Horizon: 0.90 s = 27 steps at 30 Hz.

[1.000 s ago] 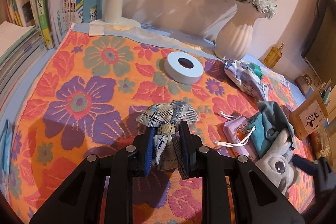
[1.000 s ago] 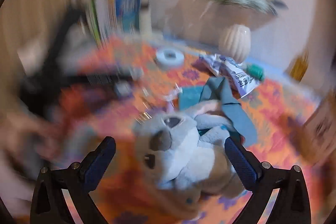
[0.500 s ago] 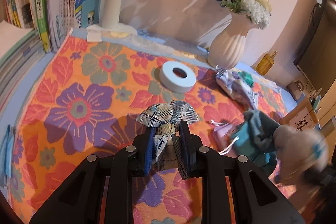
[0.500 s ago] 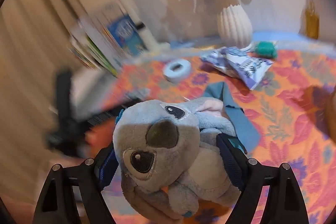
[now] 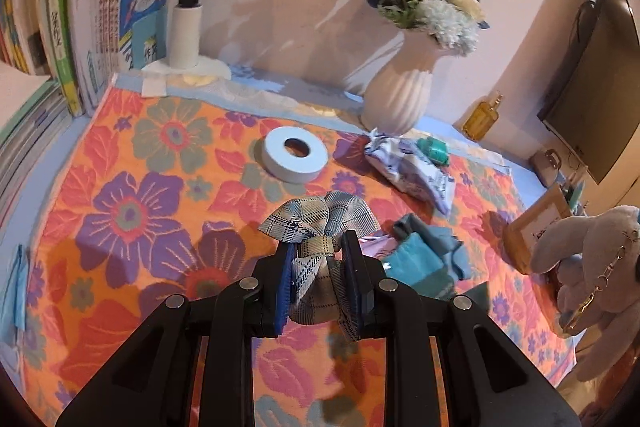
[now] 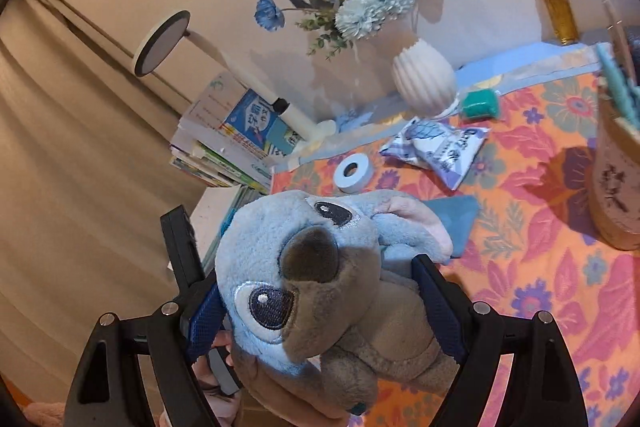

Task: Organize soft objects
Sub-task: 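Carry the plaid bow and grey plush toward the amber glass bowl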

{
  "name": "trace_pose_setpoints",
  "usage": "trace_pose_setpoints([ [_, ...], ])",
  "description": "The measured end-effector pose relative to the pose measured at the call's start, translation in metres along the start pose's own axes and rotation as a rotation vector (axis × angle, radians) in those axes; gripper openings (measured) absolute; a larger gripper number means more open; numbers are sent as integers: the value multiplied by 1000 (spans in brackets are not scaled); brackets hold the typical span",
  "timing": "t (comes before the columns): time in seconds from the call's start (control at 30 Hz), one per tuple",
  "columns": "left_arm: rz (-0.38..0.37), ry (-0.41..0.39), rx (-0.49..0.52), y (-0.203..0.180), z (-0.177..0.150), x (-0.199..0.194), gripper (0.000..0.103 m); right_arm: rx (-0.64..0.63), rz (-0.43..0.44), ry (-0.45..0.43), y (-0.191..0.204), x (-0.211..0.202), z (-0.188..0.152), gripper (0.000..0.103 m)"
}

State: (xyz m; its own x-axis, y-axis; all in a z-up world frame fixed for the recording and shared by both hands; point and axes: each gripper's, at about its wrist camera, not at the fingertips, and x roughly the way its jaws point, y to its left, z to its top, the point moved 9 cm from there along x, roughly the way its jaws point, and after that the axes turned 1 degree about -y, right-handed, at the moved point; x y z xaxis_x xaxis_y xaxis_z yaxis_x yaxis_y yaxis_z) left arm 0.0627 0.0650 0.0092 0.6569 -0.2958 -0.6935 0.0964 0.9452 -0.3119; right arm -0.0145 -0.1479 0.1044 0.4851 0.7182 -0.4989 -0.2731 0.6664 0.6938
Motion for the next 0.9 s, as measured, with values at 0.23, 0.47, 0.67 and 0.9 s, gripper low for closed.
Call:
trace_pose_setpoints([
  [0.23,-71,-7,38,-42,0,-10,20,91,60,-23,-13,-36,1,86],
  [0.47,-143,-5,115,-104,-9,-16,20,98,-37,-41,-34,-67,-7,86],
  [0.67,-228,16,175,-163,-17,-15,20,122,-85,-80,-57,-103,-6,86],
  [0.9,-377,10,249,-248,-24,-26,20,157,-164,-186,-97,-170,2,86],
])
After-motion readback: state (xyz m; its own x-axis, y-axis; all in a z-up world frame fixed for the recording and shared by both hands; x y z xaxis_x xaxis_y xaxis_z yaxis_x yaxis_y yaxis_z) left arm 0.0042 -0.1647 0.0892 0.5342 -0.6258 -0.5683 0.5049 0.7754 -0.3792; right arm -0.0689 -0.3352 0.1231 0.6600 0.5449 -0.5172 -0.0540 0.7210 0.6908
